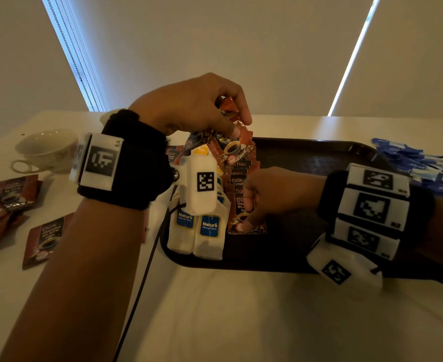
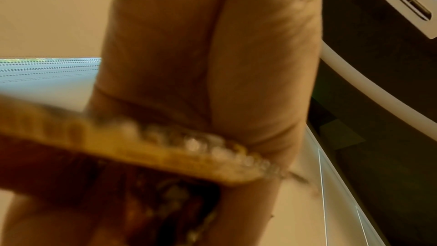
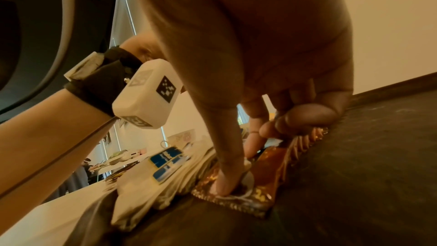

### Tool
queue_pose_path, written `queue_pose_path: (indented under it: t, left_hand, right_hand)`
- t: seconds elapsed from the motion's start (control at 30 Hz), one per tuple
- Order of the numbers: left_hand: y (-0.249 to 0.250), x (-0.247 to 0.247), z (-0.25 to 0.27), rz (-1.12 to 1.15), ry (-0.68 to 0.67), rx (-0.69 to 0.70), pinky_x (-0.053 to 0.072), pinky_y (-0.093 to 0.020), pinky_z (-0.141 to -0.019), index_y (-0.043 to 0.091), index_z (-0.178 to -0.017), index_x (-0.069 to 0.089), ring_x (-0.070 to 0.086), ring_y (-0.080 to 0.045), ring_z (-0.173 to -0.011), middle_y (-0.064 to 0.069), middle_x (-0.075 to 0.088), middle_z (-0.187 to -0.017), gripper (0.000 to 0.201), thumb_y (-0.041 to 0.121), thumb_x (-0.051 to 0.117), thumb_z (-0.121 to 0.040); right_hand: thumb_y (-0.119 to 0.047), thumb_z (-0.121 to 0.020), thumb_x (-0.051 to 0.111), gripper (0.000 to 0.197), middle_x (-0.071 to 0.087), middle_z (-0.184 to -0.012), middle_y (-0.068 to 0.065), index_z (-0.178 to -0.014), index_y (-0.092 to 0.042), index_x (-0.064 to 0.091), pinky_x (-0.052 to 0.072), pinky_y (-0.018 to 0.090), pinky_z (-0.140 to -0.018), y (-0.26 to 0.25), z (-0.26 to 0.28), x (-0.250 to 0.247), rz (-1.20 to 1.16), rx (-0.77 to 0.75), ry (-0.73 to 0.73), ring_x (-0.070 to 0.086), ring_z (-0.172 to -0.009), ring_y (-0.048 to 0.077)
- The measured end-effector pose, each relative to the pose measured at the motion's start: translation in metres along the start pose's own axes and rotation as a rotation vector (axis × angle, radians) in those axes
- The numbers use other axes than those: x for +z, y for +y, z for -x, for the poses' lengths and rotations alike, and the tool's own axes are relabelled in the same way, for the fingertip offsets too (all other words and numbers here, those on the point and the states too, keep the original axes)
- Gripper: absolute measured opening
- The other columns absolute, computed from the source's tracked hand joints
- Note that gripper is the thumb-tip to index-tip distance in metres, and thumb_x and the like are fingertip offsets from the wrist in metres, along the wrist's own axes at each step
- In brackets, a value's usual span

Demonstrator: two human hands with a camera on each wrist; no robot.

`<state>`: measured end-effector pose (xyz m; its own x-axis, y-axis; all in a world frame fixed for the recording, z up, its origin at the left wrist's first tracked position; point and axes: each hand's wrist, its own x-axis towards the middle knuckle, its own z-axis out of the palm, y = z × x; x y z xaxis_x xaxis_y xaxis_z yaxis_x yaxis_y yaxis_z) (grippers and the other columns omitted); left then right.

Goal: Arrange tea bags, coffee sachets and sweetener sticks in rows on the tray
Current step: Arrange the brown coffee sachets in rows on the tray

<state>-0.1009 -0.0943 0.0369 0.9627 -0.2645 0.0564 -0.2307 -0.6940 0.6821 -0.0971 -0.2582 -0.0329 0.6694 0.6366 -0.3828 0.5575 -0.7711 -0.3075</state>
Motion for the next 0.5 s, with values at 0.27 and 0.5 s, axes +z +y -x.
queue_pose_path:
  t: [0.27, 0.5]
  left_hand:
    - [-0.001, 0.000, 0.001, -0.004, -0.017, 0.016, 0.057, -0.018, -0.066, 0.021, -0.098, 0.065, 0.067, -0.013, -0.089, -0.001, 0.066, -0.101, 0.023, 0.010, 0.071, -0.079]
    - [0.002, 0.006, 0.000, -0.017, -0.067, 0.049, 0.055, -0.021, -0.071, 0.018, -0.100, 0.066, 0.066, -0.007, -0.079, 0.004, 0.068, -0.091, 0.025, 0.011, 0.074, -0.077]
  right_hand:
    - [-0.036, -0.078, 0.071, 0.030, 0.053, -0.072, -0.011, -0.097, -0.015, 0.061, 0.035, 0.008, -0.049, 0.003, 0.012, -0.015, -0.099, -0.011, 0.095, 0.049, -0.061, -0.001]
    - [-0.035, -0.075, 0.073, 0.051, 0.066, -0.086, -0.002, -0.115, -0.021, 0.044, 0.057, 0.038, -0.076, 0.006, 0.022, -0.028, -0.564, -0.083, 0.601, 0.067, -0.079, 0.012]
